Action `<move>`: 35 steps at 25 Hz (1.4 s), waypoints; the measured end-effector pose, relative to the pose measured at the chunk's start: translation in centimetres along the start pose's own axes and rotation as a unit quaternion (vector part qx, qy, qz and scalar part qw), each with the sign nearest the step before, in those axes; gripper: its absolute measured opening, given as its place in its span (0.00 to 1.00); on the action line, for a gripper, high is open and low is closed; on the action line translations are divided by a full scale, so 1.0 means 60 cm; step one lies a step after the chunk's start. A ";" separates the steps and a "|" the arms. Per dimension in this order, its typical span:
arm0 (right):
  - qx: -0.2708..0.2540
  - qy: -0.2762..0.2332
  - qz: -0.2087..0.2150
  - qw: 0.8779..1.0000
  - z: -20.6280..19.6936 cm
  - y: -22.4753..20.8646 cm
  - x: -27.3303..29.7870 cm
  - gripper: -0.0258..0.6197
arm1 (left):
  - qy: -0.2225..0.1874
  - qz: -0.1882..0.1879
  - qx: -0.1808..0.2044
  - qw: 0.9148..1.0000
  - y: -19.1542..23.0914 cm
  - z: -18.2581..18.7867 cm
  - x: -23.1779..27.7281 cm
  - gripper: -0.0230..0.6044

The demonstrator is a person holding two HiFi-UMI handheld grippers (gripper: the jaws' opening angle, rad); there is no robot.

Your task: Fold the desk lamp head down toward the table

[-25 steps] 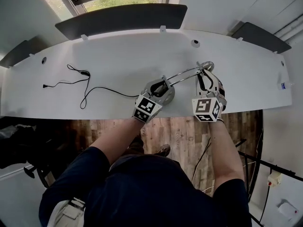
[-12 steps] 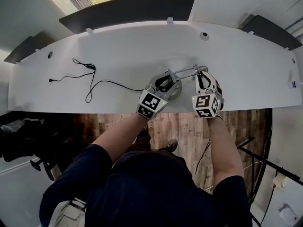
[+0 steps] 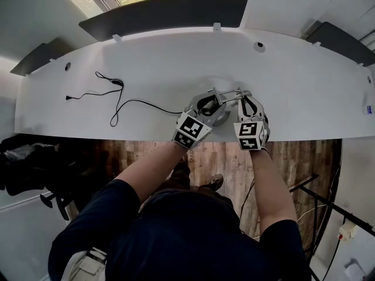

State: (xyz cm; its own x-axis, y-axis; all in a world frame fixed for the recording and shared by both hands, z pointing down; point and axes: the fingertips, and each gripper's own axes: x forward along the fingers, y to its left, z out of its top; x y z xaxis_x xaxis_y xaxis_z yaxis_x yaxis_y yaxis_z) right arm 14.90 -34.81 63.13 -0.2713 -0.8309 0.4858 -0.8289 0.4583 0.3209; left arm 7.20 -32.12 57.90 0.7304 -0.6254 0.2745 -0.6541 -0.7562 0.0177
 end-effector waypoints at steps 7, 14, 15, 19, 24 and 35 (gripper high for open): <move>0.021 0.005 0.007 1.000 -0.005 0.008 0.003 0.13 | 0.014 0.002 0.002 1.000 -0.004 0.003 0.002 0.25; -0.006 0.013 0.006 1.000 0.009 -0.002 -0.023 0.22 | 0.037 0.010 0.023 0.999 -0.005 0.007 -0.007 0.27; -0.008 0.009 0.003 1.000 0.013 -0.004 -0.033 0.23 | 0.037 0.013 0.026 0.999 -0.003 0.010 -0.011 0.28; -0.004 -0.005 0.009 1.000 0.026 0.008 -0.091 0.23 | 0.028 0.010 0.015 0.999 -0.022 0.021 -0.047 0.28; 0.046 -0.040 0.031 0.998 0.067 0.041 -0.178 0.19 | 0.000 -0.003 0.018 1.000 -0.062 0.070 -0.112 0.27; 0.104 -0.121 0.077 0.984 0.145 0.114 -0.374 0.13 | -0.098 -0.072 -0.006 0.993 -0.206 0.212 -0.251 0.17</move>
State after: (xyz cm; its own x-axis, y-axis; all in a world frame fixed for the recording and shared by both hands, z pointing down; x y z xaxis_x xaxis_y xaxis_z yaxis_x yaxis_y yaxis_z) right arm 11.10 -15.76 47.36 -0.4886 -0.8194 0.2998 -0.8446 0.5304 0.0731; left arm 6.78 -15.82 41.35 0.8397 -0.5377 0.0765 -0.5420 -0.8385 0.0554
